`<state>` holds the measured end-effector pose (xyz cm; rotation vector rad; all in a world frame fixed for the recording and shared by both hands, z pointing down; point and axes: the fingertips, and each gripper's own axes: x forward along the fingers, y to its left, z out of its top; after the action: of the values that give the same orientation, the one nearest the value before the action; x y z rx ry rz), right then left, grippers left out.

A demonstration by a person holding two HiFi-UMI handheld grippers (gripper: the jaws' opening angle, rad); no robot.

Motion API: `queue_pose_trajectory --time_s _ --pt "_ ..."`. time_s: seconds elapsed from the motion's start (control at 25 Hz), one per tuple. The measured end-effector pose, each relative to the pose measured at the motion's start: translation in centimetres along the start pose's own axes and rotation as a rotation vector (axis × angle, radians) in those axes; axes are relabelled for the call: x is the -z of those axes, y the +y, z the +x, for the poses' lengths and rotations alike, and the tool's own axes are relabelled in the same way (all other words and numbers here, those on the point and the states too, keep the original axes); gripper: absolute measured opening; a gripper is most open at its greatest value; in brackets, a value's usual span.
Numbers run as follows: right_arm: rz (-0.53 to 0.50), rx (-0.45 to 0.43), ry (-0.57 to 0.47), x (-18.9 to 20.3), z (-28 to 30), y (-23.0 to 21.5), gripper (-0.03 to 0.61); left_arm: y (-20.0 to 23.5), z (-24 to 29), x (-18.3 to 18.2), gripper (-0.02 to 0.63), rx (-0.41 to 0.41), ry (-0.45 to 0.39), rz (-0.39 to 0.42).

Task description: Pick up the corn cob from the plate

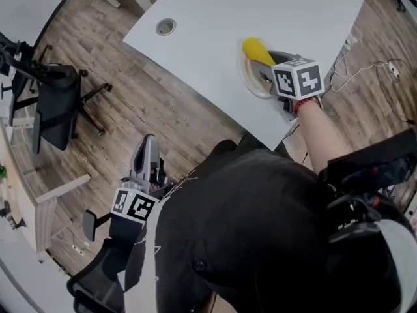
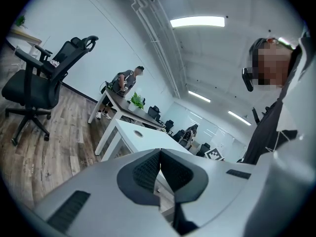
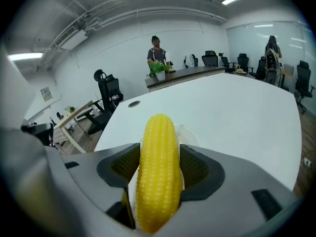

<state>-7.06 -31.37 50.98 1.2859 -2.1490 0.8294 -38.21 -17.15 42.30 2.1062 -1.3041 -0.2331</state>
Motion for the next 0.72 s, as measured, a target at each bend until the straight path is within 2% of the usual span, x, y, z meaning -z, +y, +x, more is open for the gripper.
queue_pose_trajectory --time_s 0.2,0.52,0.72 --pt "-0.097 0.089 0.034 0.5 0.4 -0.1 0.252 0.6 -0.2 0.3 0.012 0.007 0.005 -0.015" --pt "-0.224 0.133 0.083 1.4 0.9 0.4 0.253 0.3 1.3 1.1 0.012 0.054 0.019 -0.023" --pt "-0.207 0.121 0.116 1.5 1.0 0.3 0.255 -0.3 2.2 1.6 0.012 0.093 0.035 -0.037"
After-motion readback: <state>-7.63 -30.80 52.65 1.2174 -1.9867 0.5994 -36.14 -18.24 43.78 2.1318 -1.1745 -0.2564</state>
